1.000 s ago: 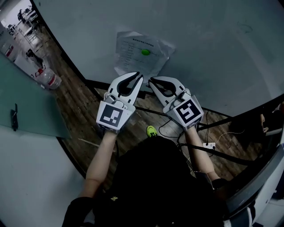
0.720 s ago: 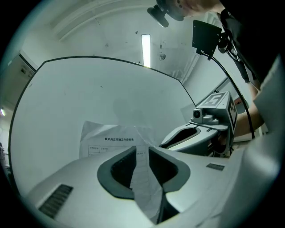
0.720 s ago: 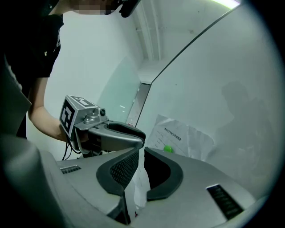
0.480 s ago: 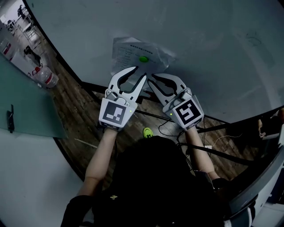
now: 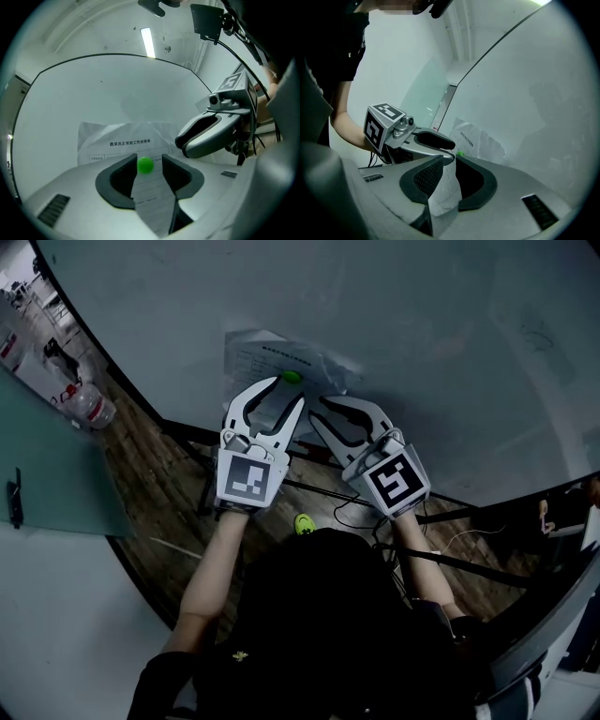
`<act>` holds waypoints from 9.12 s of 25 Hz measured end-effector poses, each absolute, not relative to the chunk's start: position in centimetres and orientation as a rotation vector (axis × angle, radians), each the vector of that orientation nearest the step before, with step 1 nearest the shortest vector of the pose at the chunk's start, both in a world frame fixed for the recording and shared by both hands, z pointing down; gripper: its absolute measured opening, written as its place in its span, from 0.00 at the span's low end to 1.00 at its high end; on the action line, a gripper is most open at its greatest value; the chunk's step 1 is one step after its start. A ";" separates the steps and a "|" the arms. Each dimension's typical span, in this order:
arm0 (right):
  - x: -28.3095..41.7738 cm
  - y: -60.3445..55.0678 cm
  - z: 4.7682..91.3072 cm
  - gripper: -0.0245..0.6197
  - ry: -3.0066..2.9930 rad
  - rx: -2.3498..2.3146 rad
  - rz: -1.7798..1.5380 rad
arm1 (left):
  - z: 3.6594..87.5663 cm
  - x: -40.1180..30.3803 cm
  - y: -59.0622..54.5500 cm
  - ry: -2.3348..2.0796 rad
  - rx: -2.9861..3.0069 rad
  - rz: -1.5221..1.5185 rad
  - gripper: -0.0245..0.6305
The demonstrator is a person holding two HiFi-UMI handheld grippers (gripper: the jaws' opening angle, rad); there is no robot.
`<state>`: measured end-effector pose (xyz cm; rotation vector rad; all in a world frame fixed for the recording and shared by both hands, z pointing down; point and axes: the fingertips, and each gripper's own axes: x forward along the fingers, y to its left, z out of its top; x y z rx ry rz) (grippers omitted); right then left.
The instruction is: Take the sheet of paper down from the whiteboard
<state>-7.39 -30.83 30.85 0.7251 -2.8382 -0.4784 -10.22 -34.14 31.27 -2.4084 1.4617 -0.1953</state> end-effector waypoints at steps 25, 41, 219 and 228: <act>-6.9 -32.1 30.8 0.19 -2.791 0.729 -0.491 | 32.7 -10.0 -36.3 1.551 -2.318 -0.233 0.36; -6.4 -32.3 30.3 0.19 -2.780 0.774 -0.478 | 31.9 -10.5 -36.5 1.586 -2.220 -0.249 0.29; -0.9 -19.0 28.3 0.06 -2.737 1.104 -0.325 | 33.4 -9.7 -19.3 1.483 -2.318 -0.319 0.24; 0.9 -17.1 28.9 0.06 -2.784 1.047 -0.282 | 33.7 -7.8 -17.6 1.517 -2.304 -0.366 0.24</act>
